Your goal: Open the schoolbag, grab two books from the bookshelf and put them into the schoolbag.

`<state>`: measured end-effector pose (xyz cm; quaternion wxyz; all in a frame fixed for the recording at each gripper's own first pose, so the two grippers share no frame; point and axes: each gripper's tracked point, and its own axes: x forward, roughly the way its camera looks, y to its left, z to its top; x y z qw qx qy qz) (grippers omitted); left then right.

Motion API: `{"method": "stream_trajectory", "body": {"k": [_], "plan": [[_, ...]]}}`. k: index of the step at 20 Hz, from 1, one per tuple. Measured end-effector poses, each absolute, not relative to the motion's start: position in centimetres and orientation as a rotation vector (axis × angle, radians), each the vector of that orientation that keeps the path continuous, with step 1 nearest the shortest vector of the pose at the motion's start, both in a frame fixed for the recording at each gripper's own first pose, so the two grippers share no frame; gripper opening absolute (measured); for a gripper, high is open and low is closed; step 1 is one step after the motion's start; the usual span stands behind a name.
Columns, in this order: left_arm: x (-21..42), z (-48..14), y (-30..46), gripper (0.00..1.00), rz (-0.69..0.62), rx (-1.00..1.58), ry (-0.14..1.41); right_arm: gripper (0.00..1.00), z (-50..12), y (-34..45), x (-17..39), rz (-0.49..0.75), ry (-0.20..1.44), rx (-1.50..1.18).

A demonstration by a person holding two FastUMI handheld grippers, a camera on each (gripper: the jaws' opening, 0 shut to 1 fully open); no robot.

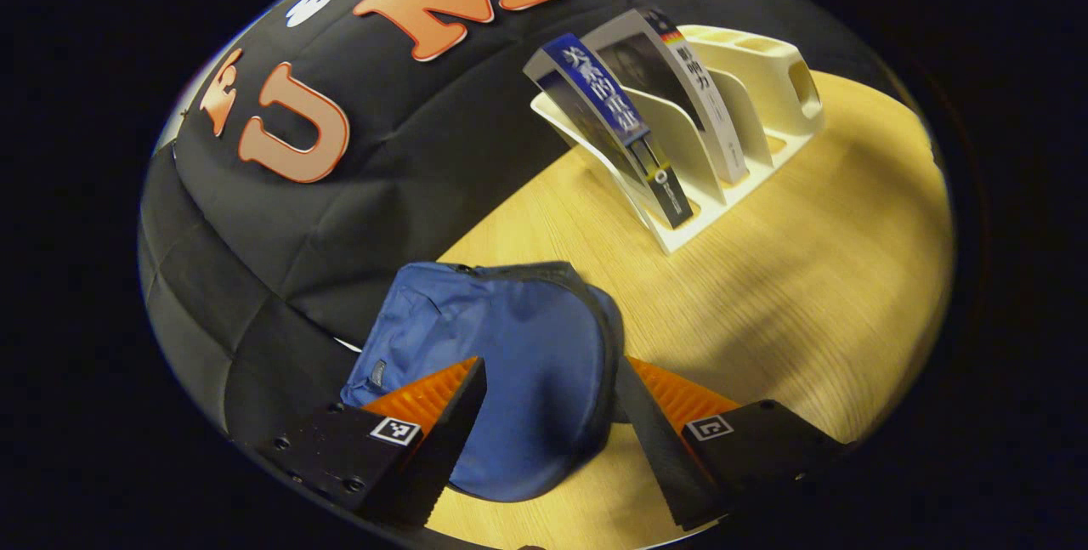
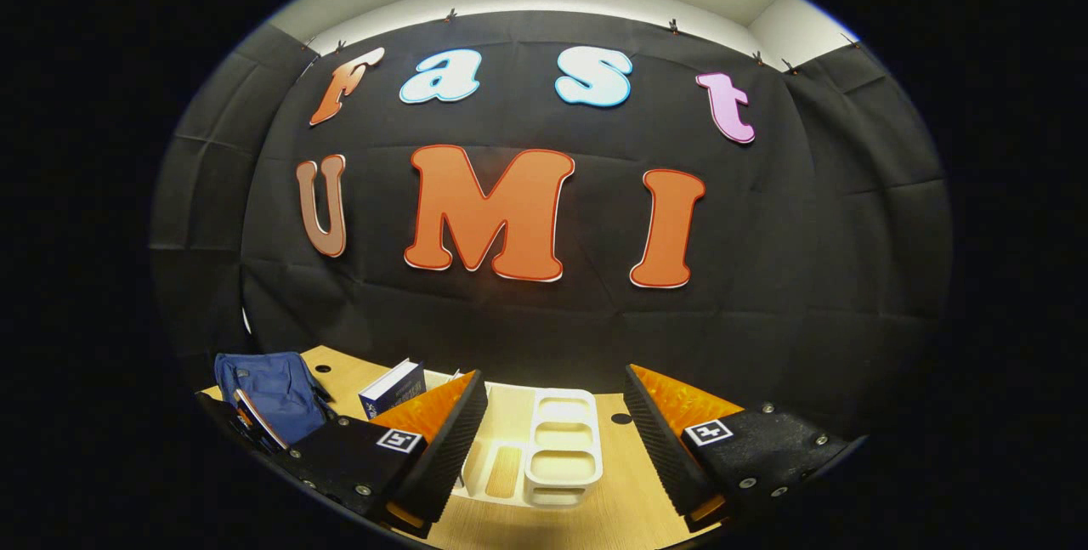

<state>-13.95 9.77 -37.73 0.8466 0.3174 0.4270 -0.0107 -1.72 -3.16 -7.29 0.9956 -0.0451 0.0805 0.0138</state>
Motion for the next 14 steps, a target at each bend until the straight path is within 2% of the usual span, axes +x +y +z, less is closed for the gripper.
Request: {"method": "stream_trajectory", "body": {"k": [10, 11, 12, 13, 14], "plan": [[-15.4, -41.1, 11.8, 0.94, 0.012, 0.818, 1.001, 0.96, -8.0, -2.2, -1.9, 0.057, 0.182, -0.122], [-15.4, -41.3, 11.7, 0.92, 0.008, 0.815, 1.012, 0.96, -8.0, -2.2, -1.8, 0.058, 0.18, -0.122], [-15.3, -41.5, 11.4, 0.84, -0.001, 0.806, 1.019, 0.96, -7.9, -2.2, -1.8, 0.059, 0.178, -0.119], [-15.4, -41.7, 11.0, 0.69, -0.008, 0.796, 1.034, 0.96, -7.8, -2.2, -1.6, 0.058, 0.177, -0.116], [-15.3, -41.6, 10.8, 0.76, -0.016, 0.794, 1.031, 0.96, -7.9, -2.3, -1.6, 0.058, 0.176, -0.11]]}}
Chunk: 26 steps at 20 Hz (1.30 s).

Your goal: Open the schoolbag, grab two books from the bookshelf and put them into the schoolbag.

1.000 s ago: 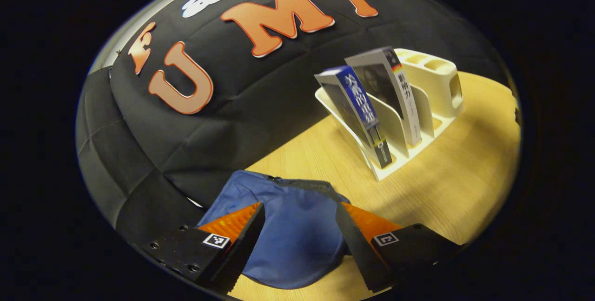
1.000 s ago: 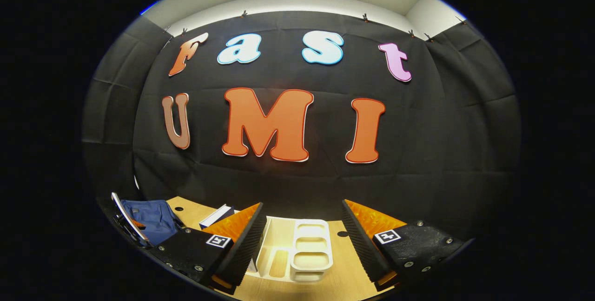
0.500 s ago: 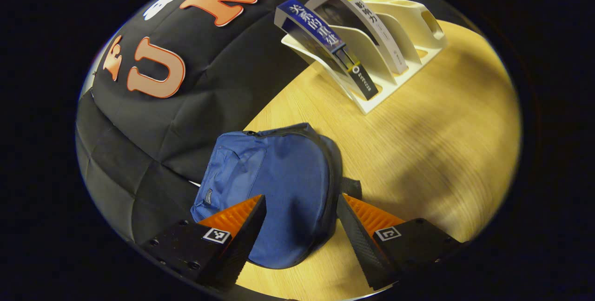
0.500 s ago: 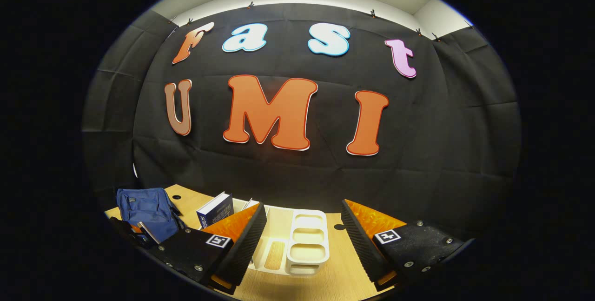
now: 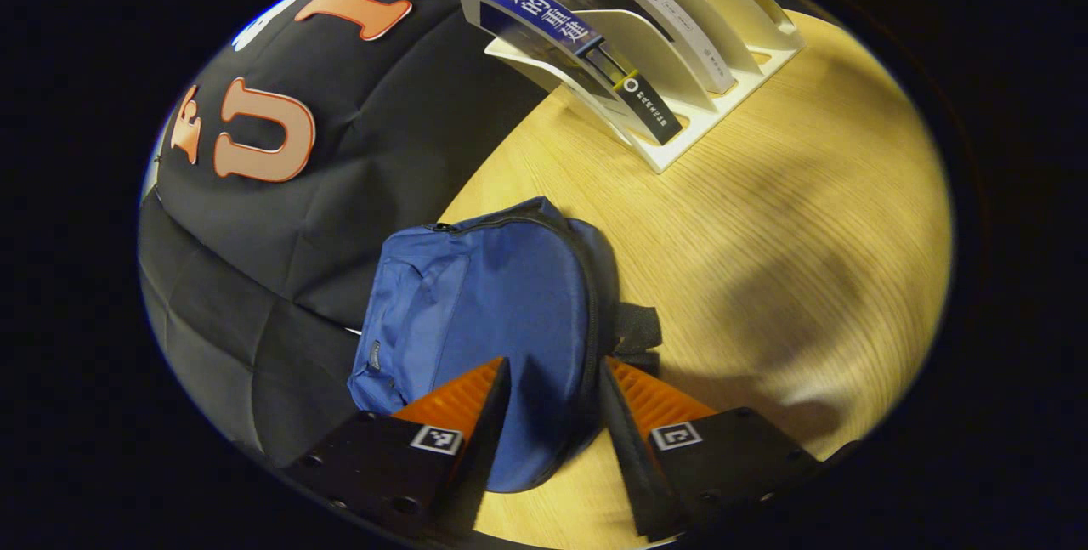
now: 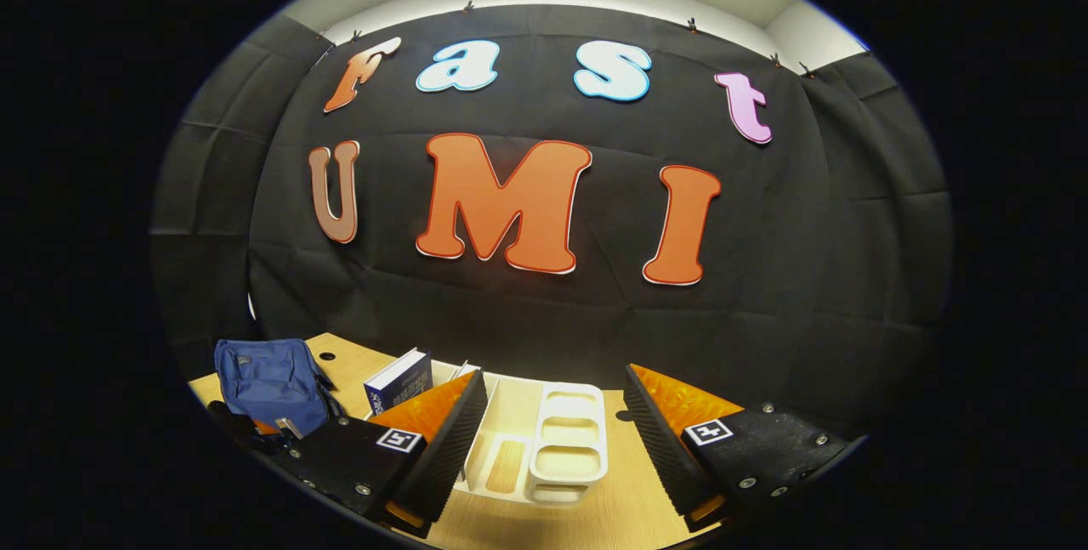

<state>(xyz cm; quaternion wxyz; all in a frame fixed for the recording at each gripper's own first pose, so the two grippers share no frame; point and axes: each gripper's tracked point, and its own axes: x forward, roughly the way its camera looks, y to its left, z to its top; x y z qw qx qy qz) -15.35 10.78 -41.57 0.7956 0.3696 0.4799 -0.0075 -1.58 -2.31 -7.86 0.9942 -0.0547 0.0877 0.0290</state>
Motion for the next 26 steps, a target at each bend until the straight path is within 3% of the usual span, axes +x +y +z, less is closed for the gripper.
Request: {"method": "stream_trajectory", "body": {"k": [3, 4, 6, 11, 18, 26], "plan": [[-15.3, -41.6, 10.7, 0.47, -0.022, 0.767, 1.057, 0.96, -8.1, -1.1, -1.7, 0.118, 0.174, -0.046], [-15.2, -41.5, 10.9, 0.28, -0.017, 0.753, 1.065, 0.96, -8.2, -0.5, -1.8, 0.145, 0.177, -0.025], [-14.7, -41.0, 11.0, 0.15, -0.017, 0.698, 1.076, 0.96, -8.1, 0.4, -1.8, 0.181, 0.17, -0.011], [-13.5, -38.0, 11.5, 0.06, -0.024, 0.6, 1.072, 0.96, -8.6, 3.8, -1.1, 0.294, 0.199, 0.045], [-10.3, -30.6, 13.8, 0.02, -0.034, 0.51, 0.977, 0.96, -10.8, 11.4, -0.5, 0.498, 0.349, 0.174], [-7.1, -24.0, 17.4, 0.02, -0.051, 0.363, 0.893, 0.96, -11.4, 15.7, 4.1, 0.46, 0.385, 0.136]]}}
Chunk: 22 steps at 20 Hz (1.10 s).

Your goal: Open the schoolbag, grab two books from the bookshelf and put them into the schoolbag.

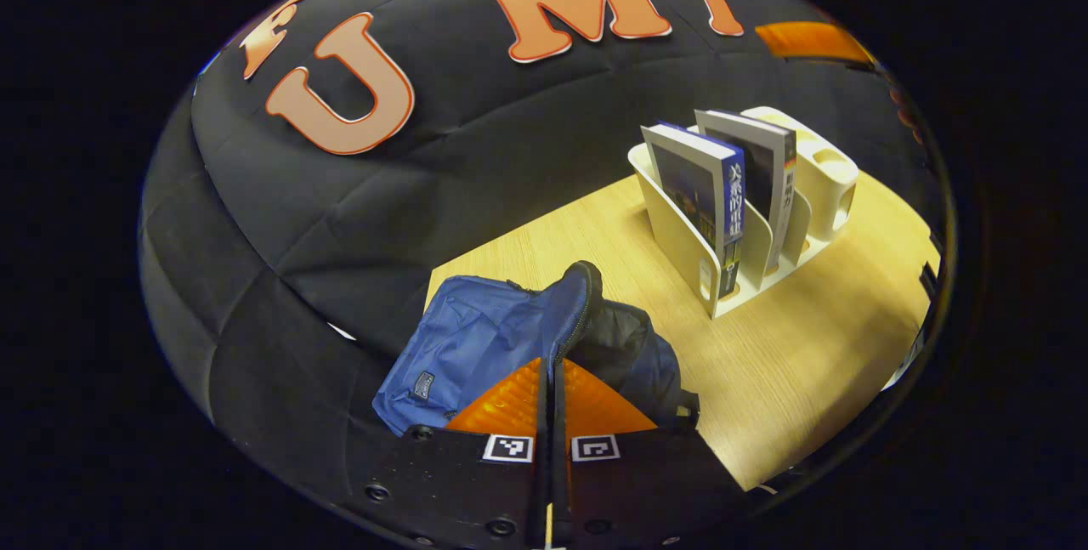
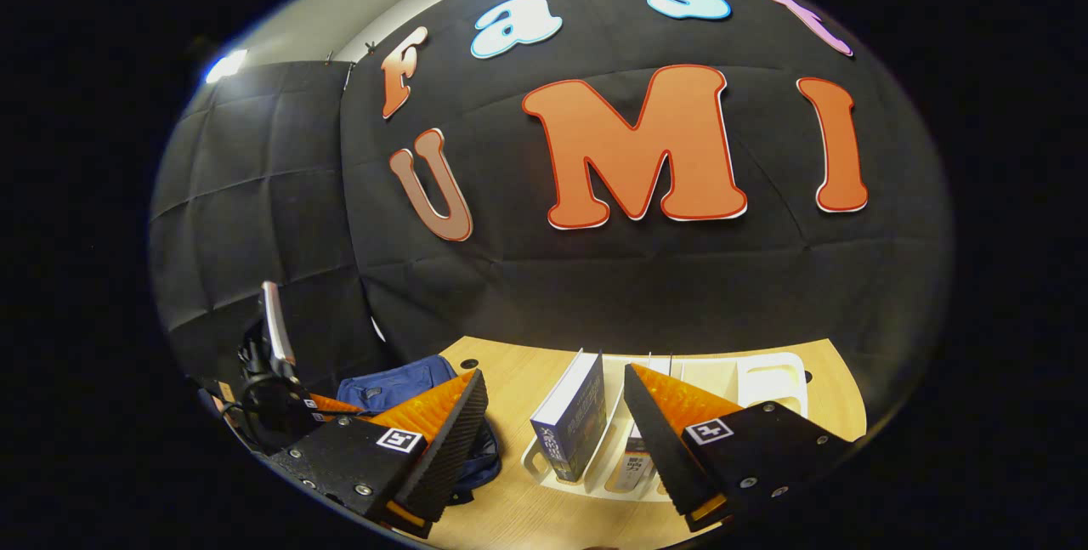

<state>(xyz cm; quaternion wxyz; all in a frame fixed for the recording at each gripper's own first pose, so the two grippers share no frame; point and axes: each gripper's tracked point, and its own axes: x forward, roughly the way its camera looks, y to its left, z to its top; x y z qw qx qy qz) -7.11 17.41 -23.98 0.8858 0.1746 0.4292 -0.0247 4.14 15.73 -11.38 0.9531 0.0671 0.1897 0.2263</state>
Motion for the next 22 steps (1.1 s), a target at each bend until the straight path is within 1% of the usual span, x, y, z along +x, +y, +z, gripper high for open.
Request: {"method": "stream_trajectory", "body": {"k": [1, 2, 3, 6, 8, 11, 13, 15, 16, 18, 20, 21, 22], "plan": [[-6.8, -23.5, 17.9, 0.02, -0.06, 0.343, 0.89, 0.96, -11.2, 16.3, 4.7, 0.461, 0.387, 0.135], [-6.4, -23.0, 18.3, 0.02, -0.068, 0.322, 0.885, 1.0, -11.0, 17.1, 5.3, 0.462, 0.386, 0.134], [-6.1, -22.6, 18.8, 0.02, -0.076, 0.303, 0.882, 0.96, -11.1, 17.7, 6.2, 0.459, 0.384, 0.127], [-4.5, -20.9, 20.8, 0.02, -0.103, 0.272, 0.867, 0.96, -11.5, 19.1, 8.4, 0.436, 0.388, 0.066], [-3.5, -19.9, 21.9, 0.02, -0.127, 0.269, 0.854, 0.96, -12.8, 20.2, 9.4, 0.428, 0.426, 0.035], [-2.4, -19.3, 23.5, 0.02, -0.17, 0.252, 0.852, 0.96, -15.8, 21.2, 10.5, 0.399, 0.52, 0.003], [-1.8, -19.1, 23.8, 0.02, -0.194, 0.267, 0.845, 0.96, -18.2, 20.6, 11.8, 0.331, 0.596, -0.058], [-1.4, -19.3, 23.6, 0.02, -0.222, 0.26, 0.836, 0.97, -20.2, 20.5, 12.4, 0.295, 0.682, -0.067], [-1.5, -19.6, 23.4, 0.02, -0.231, 0.247, 0.839, 0.96, -21.2, 21.1, 12.7, 0.295, 0.732, -0.068], [-1.4, -20.0, 23.4, 0.02, -0.239, 0.222, 0.835, 0.97, -22.5, 21.5, 13.3, 0.292, 0.787, -0.091], [-1.3, -20.2, 23.7, 0.02, -0.237, 0.204, 0.828, 0.97, -23.6, 21.2, 13.6, 0.262, 0.829, -0.108], [-1.6, -20.2, 23.8, 0.0, -0.236, 0.196, 0.824, 0.97, -24.4, 21.1, 13.8, 0.243, 0.856, -0.104], [-1.6, -20.3, 23.9, 0.02, -0.234, 0.187, 0.824, 0.94, -25.2, 21.0, 13.9, 0.235, 0.885, -0.097]]}}
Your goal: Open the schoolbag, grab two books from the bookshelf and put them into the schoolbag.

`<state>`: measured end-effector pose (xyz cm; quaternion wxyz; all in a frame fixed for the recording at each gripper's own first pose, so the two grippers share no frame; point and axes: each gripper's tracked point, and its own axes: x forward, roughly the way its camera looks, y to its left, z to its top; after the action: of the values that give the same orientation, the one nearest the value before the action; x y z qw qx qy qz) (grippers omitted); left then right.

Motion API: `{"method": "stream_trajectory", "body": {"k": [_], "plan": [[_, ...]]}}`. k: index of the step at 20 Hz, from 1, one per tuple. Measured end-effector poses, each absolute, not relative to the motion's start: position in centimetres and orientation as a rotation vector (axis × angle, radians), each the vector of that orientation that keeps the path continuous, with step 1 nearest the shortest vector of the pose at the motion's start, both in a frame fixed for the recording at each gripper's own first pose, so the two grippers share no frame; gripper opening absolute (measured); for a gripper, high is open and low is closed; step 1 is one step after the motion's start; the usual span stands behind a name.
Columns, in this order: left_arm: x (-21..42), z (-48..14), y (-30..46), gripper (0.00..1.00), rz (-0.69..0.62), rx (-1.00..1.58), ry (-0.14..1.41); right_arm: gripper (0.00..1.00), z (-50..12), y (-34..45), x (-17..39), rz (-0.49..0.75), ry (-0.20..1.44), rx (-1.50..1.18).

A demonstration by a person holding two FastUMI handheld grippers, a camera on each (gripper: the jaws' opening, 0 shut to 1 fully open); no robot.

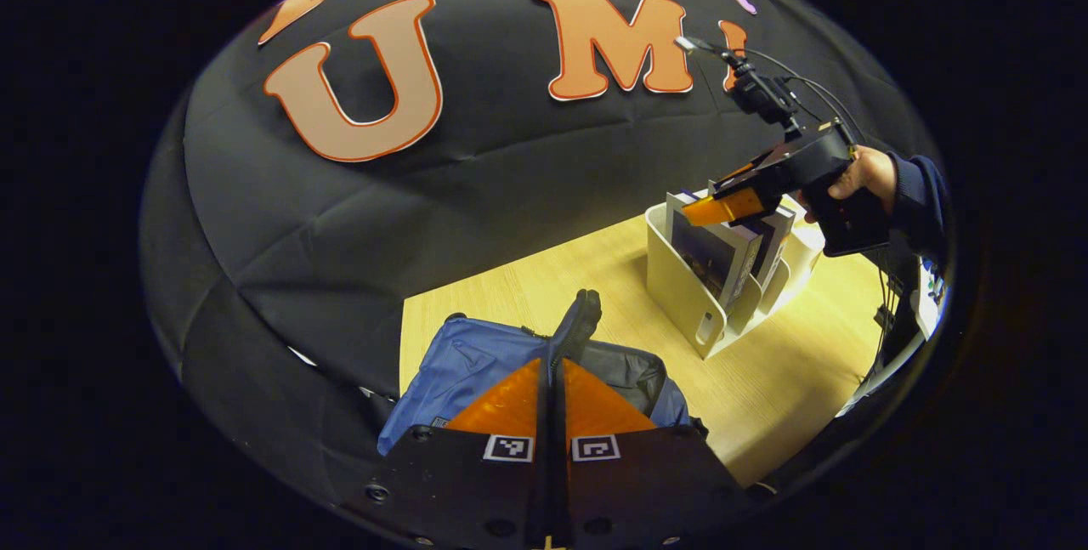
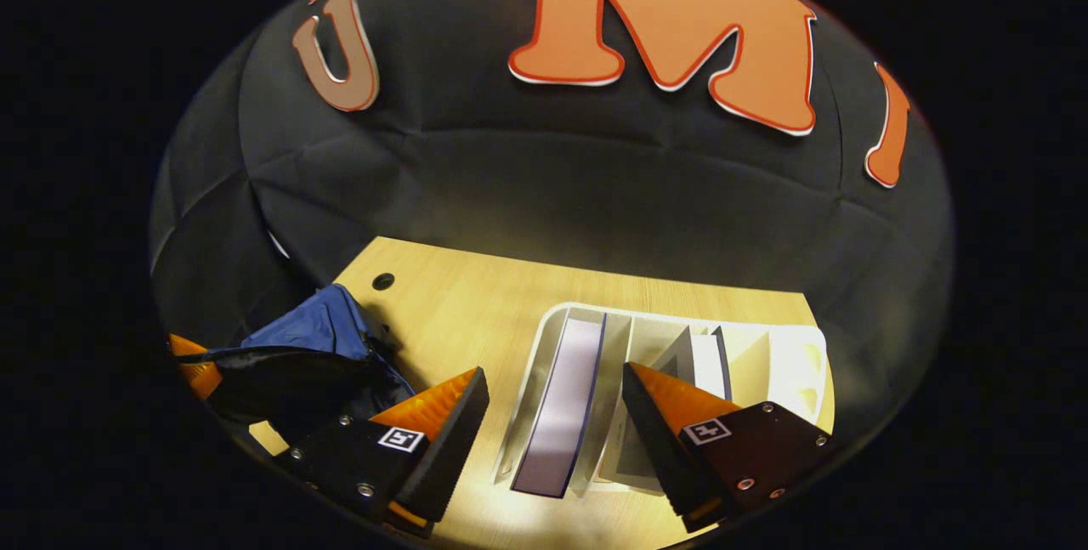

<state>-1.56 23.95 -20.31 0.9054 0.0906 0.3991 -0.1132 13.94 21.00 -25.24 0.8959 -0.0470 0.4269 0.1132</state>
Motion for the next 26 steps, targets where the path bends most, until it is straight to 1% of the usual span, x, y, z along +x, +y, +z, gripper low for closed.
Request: {"method": "stream_trajectory", "body": {"k": [5, 7, 8, 9, 10, 11, 12, 13, 21, 26], "plan": [[-2.2, -21.0, 24.7, 0.02, -0.217, 0.139, 0.834, 0.88, -28.5, 20.9, 14.0, 0.223, 1.011, -0.139], [-2.5, -21.2, 25.2, 0.02, -0.212, 0.136, 0.84, 0.79, -29.3, 21.3, 13.7, 0.232, 1.072, -0.161], [-2.5, -21.2, 25.2, 0.02, -0.214, 0.135, 0.841, 0.58, -29.7, 21.3, 13.4, 0.248, 1.107, -0.178], [-2.6, -21.3, 25.1, 0.02, -0.219, 0.134, 0.843, 0.62, -29.7, 21.0, 13.3, 0.254, 1.138, -0.203], [-2.8, -21.3, 25.0, 0.02, -0.225, 0.134, 0.843, 0.53, -29.9, 20.5, 13.4, 0.255, 1.163, -0.233], [-2.8, -21.5, 24.9, 0.02, -0.23, 0.13, 0.844, 0.51, -29.9, 20.2, 13.1, 0.264, 1.19, -0.25], [-2.9, -21.6, 24.8, 0.02, -0.233, 0.124, 0.846, 0.4, -30.0, 20.0, 12.7, 0.273, 1.231, -0.257], [-3.1, -21.8, 24.9, 0.02, -0.234, 0.118, 0.848, 0.49, -30.1, 20.0, 12.3, 0.281, 1.271, -0.258], [-3.5, -22.4, 26.1, 0.02, -0.211, 0.079, 0.864, 0.45, -29.9, 18.9, 11.3, 0.272, 1.438, -0.269], [-3.9, -22.4, 26.1, 0.02, -0.181, 0.093, 0.875, 0.42, -29.9, 19.0, 11.6, 0.293, 1.434, -0.259]]}}
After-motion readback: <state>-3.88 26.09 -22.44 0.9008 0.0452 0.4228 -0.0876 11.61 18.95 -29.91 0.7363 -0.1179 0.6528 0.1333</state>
